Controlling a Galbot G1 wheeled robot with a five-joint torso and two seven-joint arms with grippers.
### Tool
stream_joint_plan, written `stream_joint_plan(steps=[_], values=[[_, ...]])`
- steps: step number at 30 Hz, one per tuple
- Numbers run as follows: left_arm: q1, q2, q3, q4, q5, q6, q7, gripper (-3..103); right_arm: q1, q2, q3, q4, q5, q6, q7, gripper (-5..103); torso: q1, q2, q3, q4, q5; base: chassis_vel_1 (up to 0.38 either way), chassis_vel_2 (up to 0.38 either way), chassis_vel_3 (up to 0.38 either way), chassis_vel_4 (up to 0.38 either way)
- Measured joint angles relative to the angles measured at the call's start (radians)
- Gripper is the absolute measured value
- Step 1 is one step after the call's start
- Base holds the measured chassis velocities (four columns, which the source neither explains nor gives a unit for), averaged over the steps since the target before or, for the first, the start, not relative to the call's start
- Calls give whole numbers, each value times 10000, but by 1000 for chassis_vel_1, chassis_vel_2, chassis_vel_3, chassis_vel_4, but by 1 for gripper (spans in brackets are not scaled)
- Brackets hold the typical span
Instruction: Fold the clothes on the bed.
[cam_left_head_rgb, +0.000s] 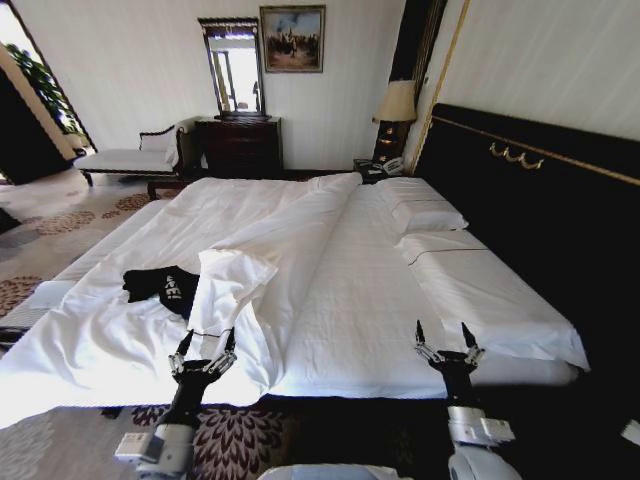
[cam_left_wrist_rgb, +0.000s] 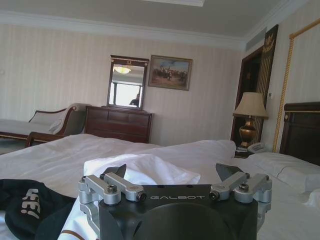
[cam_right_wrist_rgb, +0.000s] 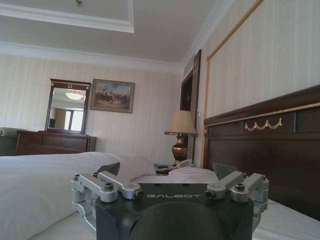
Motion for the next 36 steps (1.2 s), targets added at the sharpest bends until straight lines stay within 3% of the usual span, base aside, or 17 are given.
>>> stream_joint_plan(steps=[36], values=[[26,22,-62,162,40,-284,-42,100,158,147,-247,-394,15,320,-143,100,3,-3,2,1,4,82,97,-79,-99]])
